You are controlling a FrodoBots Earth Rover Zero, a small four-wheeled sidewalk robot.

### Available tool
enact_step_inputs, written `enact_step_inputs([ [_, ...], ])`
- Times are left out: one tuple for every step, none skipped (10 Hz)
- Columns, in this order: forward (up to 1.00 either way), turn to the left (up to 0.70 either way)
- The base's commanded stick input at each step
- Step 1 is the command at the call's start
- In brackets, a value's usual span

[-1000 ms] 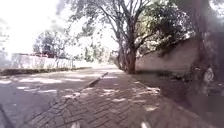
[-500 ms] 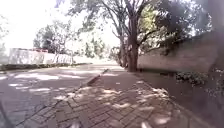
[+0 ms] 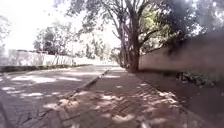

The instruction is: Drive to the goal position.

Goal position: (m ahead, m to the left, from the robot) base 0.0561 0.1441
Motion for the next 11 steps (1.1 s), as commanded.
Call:
enact_step_inputs([
  [0.61, 0.00],
  [0.68, 0.00],
  [0.70, 0.00],
  [0.70, 0.00],
  [0.70, -0.08],
  [0.70, -0.20],
  [0.70, -0.31],
  [0.70, -0.35],
  [0.70, -0.35],
  [0.70, -0.33],
  [0.70, -0.28],
])
